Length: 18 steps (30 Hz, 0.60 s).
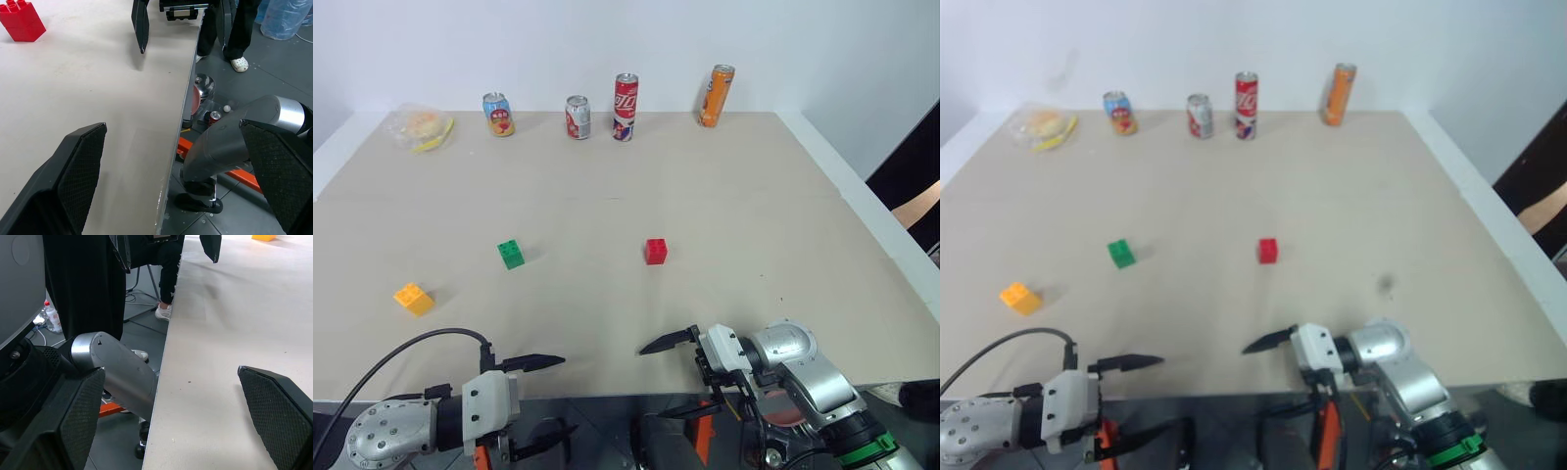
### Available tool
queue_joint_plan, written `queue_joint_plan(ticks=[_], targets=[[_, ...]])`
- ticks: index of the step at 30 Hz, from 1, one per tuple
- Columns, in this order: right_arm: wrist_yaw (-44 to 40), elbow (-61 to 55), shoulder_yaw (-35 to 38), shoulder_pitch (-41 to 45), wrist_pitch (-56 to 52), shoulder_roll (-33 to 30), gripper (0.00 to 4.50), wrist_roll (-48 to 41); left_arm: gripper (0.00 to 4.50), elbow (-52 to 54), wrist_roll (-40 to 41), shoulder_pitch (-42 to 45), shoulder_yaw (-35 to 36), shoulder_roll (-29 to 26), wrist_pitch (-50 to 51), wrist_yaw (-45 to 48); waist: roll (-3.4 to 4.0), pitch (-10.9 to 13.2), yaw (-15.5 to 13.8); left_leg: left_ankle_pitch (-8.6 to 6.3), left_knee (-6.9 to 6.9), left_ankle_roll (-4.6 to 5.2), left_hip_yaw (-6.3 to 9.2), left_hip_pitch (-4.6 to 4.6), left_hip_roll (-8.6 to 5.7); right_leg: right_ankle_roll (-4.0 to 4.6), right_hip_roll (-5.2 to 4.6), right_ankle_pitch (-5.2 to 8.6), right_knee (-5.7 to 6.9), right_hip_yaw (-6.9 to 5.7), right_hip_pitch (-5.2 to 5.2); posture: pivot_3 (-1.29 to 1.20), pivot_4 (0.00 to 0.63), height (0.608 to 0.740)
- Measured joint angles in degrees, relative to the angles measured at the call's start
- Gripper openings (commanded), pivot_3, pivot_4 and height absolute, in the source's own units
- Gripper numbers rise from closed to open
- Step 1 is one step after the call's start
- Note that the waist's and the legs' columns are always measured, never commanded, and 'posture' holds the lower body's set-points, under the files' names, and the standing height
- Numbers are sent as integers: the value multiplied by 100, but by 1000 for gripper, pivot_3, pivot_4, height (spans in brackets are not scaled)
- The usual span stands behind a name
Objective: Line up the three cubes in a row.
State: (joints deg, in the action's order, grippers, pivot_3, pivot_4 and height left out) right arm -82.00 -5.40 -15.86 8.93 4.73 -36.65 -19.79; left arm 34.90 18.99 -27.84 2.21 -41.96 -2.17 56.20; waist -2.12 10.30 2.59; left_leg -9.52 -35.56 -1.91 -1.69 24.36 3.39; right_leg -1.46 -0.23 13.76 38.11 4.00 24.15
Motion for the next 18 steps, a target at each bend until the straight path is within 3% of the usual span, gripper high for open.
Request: queue_joint_plan(ticks=[18], targets=[[-7,0,1,-9,-110,3,4500,-25,4490,170,22,381,-184,-6,357,-87,0,0,0,0,-1,0,-4,0,0,0,1,0,0,4,-6,0,150,740]])
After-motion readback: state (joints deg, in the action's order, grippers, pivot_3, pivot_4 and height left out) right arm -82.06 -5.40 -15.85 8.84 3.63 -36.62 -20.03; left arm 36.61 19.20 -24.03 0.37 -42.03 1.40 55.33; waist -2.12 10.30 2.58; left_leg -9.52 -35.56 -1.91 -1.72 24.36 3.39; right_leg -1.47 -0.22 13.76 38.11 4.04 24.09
